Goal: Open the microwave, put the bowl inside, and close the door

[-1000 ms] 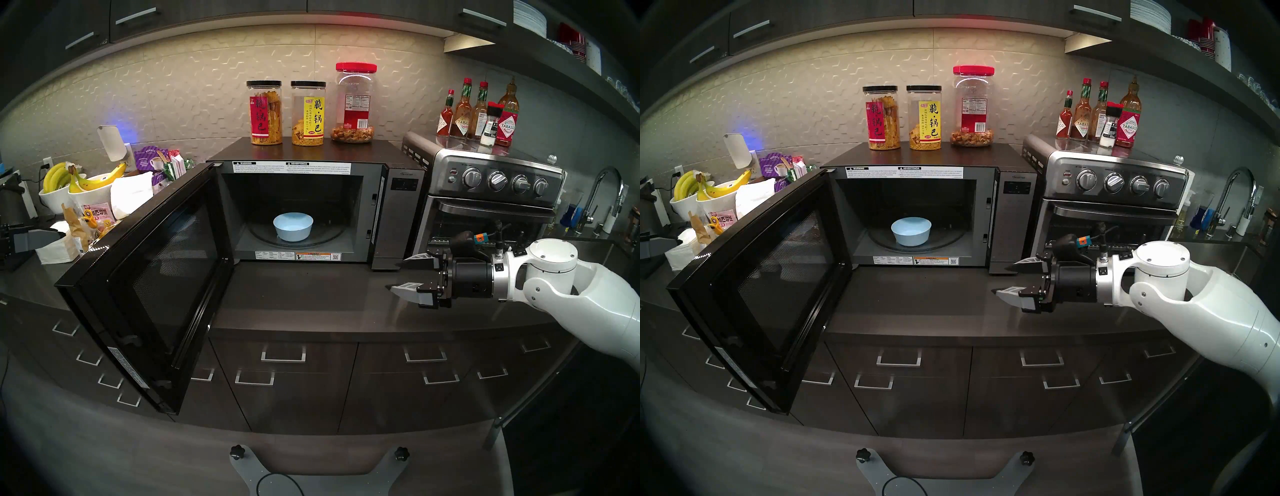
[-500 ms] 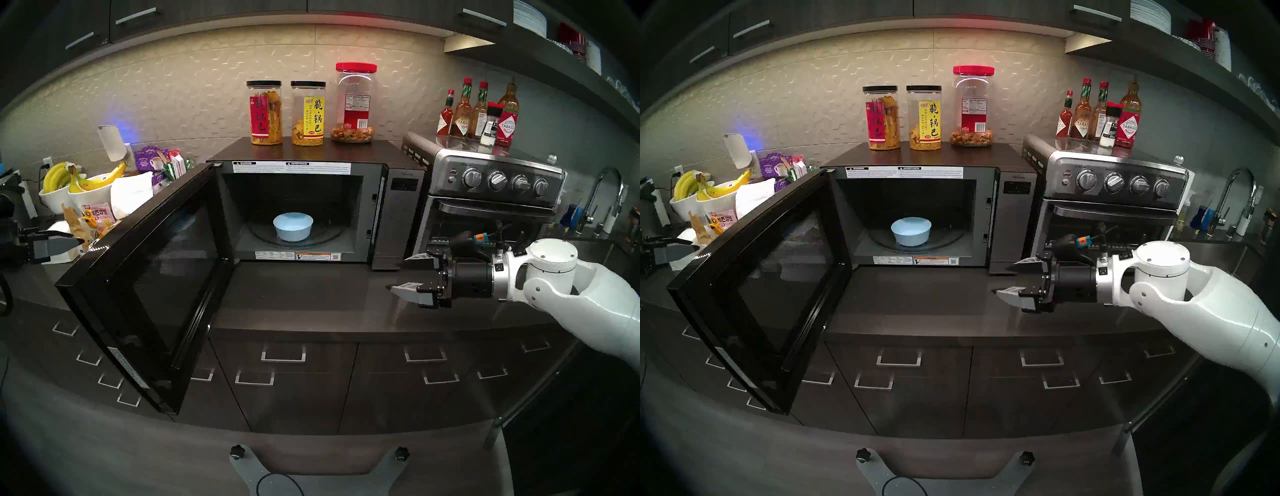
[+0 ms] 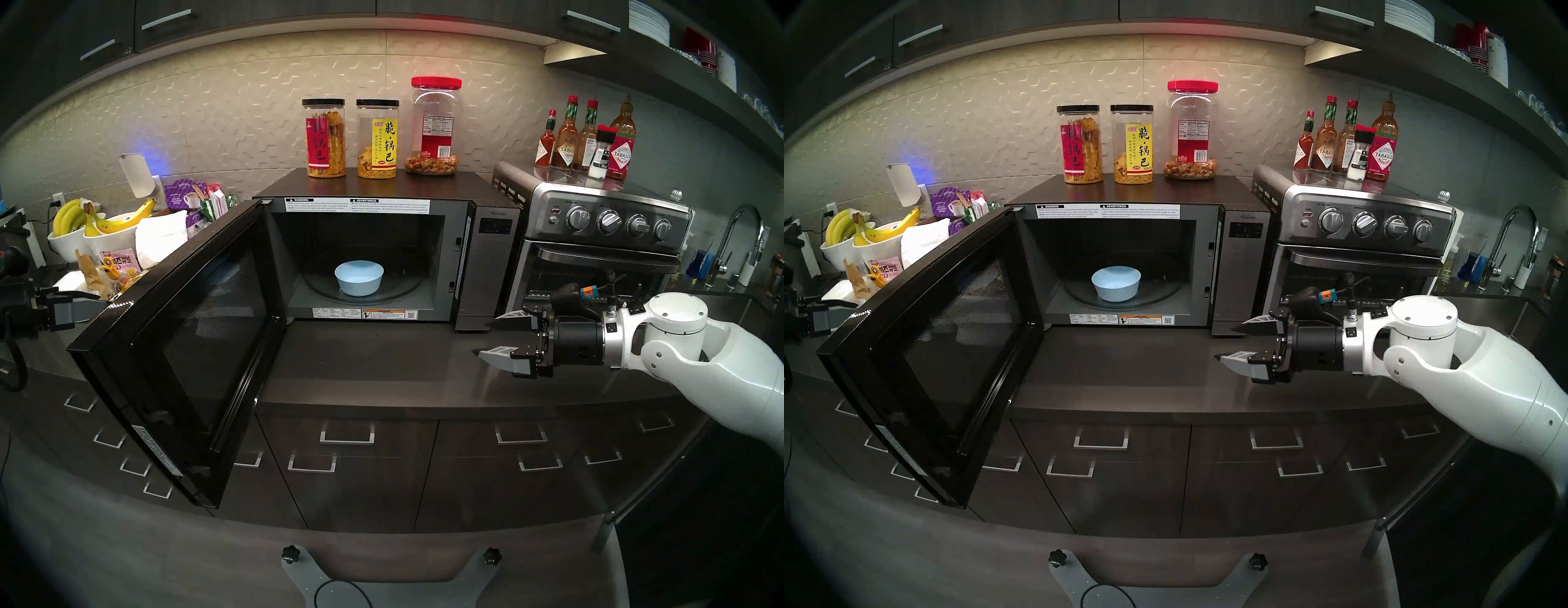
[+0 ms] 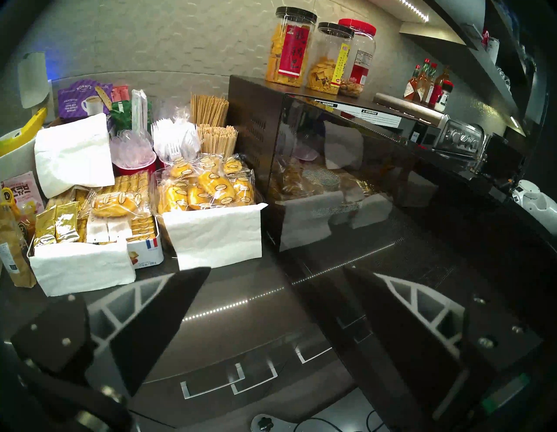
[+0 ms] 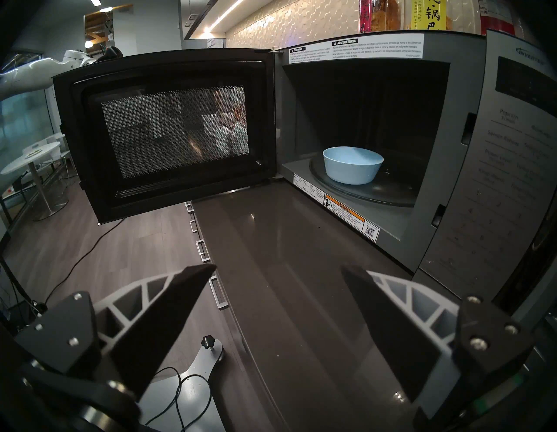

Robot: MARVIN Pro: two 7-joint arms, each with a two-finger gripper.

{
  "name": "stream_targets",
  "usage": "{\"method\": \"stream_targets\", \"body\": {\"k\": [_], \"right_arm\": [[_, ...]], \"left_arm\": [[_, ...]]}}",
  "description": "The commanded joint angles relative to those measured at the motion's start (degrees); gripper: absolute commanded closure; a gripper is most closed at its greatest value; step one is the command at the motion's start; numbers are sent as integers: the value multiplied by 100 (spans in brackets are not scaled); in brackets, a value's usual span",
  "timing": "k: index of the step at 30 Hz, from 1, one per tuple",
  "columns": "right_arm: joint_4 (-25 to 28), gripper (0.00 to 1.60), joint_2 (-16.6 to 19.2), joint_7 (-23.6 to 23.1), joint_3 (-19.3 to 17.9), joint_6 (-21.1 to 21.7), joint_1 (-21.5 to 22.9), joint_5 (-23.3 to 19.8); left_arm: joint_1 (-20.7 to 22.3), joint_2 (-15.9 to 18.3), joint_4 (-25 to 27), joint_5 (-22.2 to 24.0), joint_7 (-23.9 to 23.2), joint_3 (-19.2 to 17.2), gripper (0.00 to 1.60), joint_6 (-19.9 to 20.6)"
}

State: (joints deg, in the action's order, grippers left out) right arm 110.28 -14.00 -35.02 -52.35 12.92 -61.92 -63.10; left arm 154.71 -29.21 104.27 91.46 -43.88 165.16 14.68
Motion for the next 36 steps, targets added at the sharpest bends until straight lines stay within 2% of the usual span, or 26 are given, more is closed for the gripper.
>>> {"method": "stream_targets", "body": {"k": [1,18,36], "right_arm": [[12,0,7,0,-73,-21,69,-30],[12,0,7,0,-74,-21,69,-31],[12,0,7,0,-73,-21,70,-29]], "left_arm": [[-113,229,86,-29,120,-16,0,26],[-253,747,226,-22,444,-16,0,52],[-121,1363,534,18,888,-291,0,344]]}}
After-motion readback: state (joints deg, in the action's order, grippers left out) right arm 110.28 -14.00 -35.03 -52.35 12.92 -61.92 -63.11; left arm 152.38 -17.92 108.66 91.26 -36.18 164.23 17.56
